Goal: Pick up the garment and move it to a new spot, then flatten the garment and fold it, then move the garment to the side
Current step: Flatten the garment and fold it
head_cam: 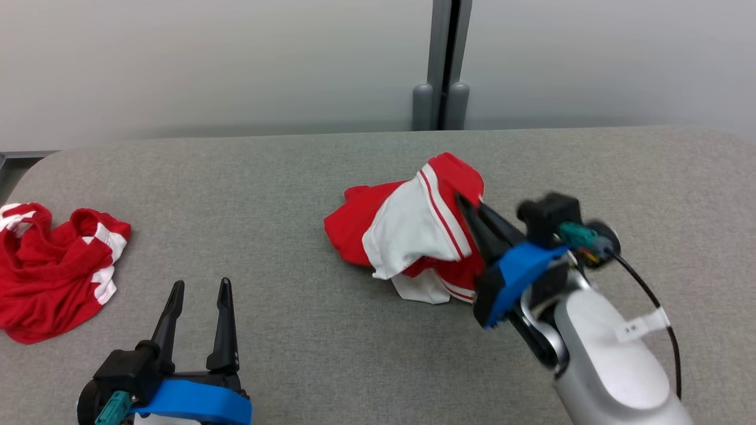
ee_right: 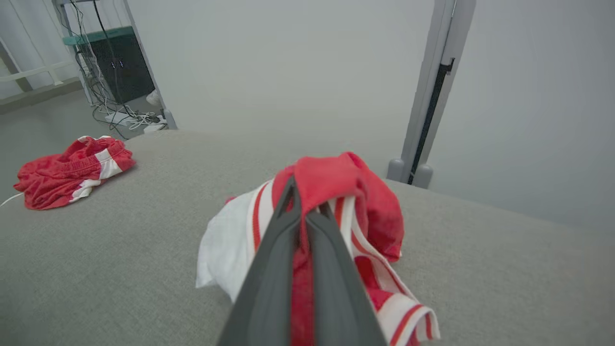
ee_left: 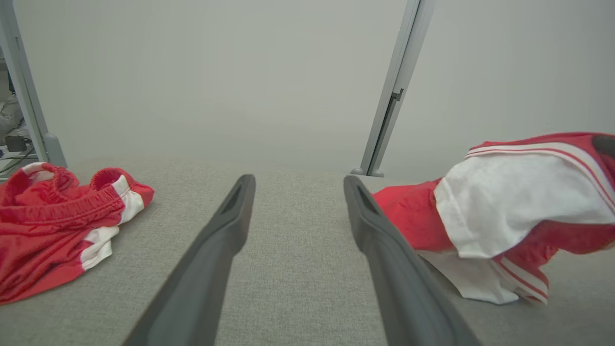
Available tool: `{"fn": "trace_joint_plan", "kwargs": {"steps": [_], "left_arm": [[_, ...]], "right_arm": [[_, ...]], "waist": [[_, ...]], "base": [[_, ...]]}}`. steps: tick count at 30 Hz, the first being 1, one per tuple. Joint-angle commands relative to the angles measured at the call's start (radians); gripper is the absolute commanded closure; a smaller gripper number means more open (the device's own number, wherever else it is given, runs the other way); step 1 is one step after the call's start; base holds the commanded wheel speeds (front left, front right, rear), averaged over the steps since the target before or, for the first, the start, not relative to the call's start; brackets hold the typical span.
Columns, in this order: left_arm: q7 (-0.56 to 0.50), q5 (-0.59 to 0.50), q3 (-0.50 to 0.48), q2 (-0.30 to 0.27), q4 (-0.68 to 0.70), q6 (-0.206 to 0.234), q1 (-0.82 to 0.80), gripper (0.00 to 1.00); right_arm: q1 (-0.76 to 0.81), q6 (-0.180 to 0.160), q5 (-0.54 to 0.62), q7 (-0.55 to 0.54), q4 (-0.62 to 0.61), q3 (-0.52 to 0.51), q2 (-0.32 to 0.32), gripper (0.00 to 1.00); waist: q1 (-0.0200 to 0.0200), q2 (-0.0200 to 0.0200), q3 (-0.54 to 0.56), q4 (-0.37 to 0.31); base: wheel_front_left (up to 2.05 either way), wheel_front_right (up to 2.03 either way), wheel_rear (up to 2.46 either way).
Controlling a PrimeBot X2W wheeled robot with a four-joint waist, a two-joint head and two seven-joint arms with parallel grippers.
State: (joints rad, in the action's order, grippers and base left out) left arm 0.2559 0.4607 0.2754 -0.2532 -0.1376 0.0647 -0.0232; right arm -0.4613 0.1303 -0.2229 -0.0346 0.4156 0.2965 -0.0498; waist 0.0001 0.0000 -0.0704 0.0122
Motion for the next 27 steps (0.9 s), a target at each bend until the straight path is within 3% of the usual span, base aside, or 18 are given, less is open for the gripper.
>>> {"fn": "trace_joint_plan", "kwargs": {"steps": [1,6,14,18,22,27], "left_arm": [[0.001,0.001,0.002,-0.005,0.009,0.004,0.002,0.0],[0.002,-0.002,0.004,-0.009,0.02,0.004,-0.003,0.0],[0.003,-0.005,0.004,-0.016,0.038,0.012,-0.011,0.0],[-0.001,-0.008,0.008,-0.018,0.045,0.016,-0.017,0.0],[-0.004,-0.01,0.013,-0.015,0.055,0.016,-0.027,0.0],[-0.005,-0.015,0.019,-0.019,0.069,0.01,-0.055,0.0]], "right_arm": [[-0.07,0.001,0.04,-0.013,-0.061,0.035,-0.001,1.0],[-0.197,0.001,0.085,-0.028,-0.146,0.089,-0.004,1.0],[-0.421,0.001,0.01,-0.016,-0.256,0.097,-0.003,1.0],[-0.426,0.001,0.007,-0.045,-0.284,0.011,-0.003,1.0],[-0.332,0.001,0.036,-0.122,-0.276,-0.108,-0.002,1.0],[-0.234,0.001,0.063,-0.148,-0.166,-0.249,-0.002,1.0]], "waist": [[-0.0001,0.0,0.003,-0.009],[-0.0001,0.0,-0.001,-0.015],[-0.0001,0.0,-0.02,-0.026],[-0.0001,0.0,-0.027,-0.03],[-0.0001,0.0,-0.044,-0.03],[-0.0001,0.0,-0.096,-0.021]], "base": [[0.0,0.0,0.0],[0.0,0.0,0.0],[0.0,0.0,0.0],[0.0,0.0,0.0],[0.0,0.0,0.0],[0.0,0.0,0.0]]}}
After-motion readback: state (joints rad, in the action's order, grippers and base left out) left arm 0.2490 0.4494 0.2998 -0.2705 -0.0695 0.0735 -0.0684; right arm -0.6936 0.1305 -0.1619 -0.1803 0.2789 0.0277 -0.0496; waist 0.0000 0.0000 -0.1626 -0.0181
